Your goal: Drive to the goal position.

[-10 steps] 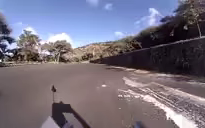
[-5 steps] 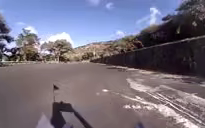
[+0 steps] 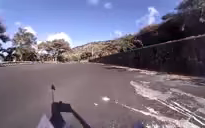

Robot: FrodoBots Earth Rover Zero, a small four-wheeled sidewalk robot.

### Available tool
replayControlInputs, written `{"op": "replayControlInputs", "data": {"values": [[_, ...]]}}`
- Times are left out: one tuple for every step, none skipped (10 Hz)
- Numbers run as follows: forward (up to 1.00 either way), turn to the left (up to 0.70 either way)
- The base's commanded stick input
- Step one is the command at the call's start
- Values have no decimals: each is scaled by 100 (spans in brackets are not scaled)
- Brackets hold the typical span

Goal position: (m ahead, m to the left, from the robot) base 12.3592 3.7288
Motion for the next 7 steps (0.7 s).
{"op": "replayControlInputs", "data": {"values": [[97,-19],[98,-14],[98,-10],[98,-6],[98,-2],[98,0],[98,0]]}}
